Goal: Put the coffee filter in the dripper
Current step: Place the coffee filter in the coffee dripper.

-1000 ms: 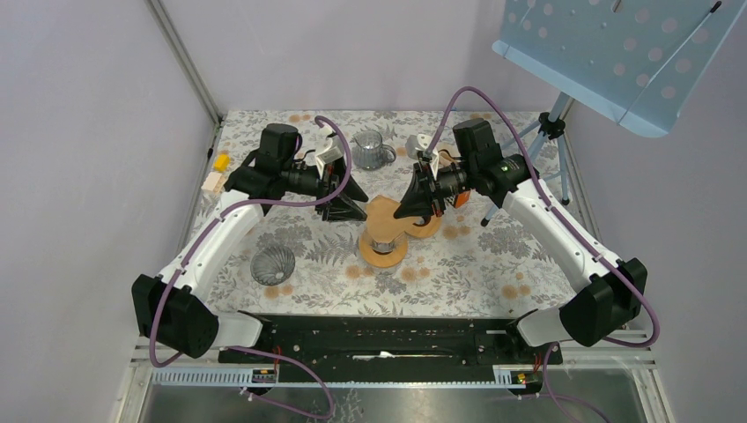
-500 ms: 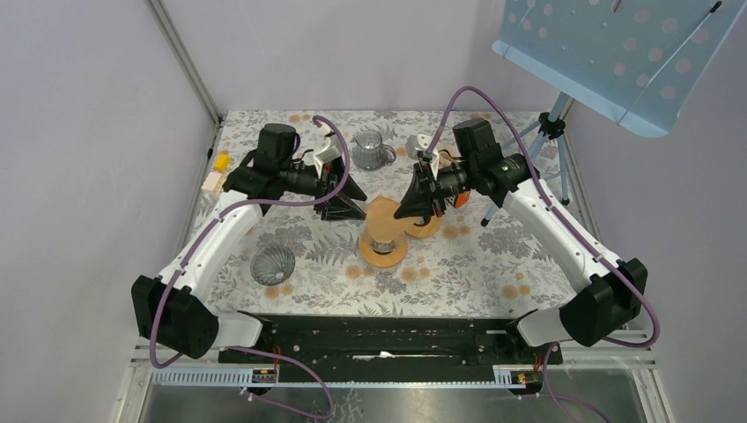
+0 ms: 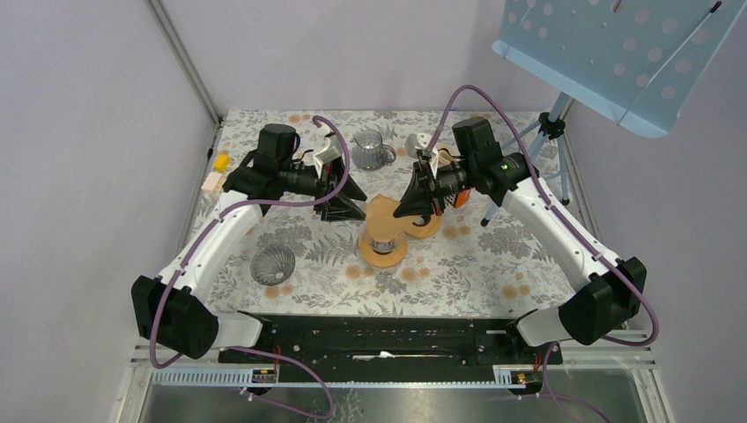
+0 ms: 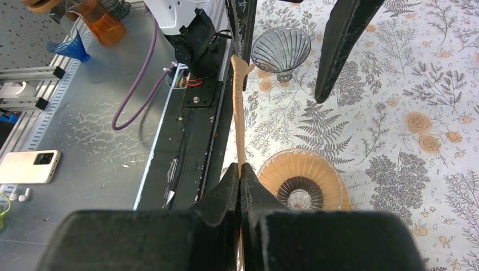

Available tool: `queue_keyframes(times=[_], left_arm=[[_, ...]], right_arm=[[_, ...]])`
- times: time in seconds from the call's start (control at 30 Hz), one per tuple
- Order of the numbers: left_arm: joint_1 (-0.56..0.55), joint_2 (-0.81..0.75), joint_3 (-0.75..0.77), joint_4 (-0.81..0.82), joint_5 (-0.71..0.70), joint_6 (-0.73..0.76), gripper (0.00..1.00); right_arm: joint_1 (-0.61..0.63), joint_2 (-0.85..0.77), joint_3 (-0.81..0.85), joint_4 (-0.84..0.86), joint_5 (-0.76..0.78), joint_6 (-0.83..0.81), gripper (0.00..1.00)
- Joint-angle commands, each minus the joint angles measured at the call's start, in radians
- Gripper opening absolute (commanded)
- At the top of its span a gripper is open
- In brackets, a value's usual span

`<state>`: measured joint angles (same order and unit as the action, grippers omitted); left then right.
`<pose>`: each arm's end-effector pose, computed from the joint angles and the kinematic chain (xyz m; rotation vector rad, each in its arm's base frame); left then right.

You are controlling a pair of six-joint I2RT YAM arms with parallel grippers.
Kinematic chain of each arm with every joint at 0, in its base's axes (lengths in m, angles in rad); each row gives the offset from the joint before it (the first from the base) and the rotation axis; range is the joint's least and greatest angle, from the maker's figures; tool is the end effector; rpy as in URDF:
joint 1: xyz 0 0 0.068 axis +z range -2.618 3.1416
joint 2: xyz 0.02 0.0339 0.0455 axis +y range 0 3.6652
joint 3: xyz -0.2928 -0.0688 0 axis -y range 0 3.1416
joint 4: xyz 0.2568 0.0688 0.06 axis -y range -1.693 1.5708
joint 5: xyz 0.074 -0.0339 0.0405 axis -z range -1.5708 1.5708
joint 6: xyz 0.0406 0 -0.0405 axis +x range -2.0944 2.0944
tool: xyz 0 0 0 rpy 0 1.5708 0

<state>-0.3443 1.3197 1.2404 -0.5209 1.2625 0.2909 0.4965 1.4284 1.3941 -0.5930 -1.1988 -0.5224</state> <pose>0.2498 -0.1307 0.3878 1.2476 1.5253 -1.3695 0.2537 0.1805 0.4024 -1.4863 1.3193 1.2697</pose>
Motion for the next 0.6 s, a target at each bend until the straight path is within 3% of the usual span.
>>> queue_keyframes(times=[0.0, 0.57], left_arm=[[0.004, -0.024, -0.005, 0.038, 0.043, 0.02, 0.58], [-0.02, -0.009, 0.005, 0.039, 0.043, 0.02, 0.58]], right_arm=[[0.004, 0.005, 0.048, 0.018, -0.045, 0.013, 0.0], [0.004, 0.011, 0.046, 0.037, -0.053, 0.036, 0.0]])
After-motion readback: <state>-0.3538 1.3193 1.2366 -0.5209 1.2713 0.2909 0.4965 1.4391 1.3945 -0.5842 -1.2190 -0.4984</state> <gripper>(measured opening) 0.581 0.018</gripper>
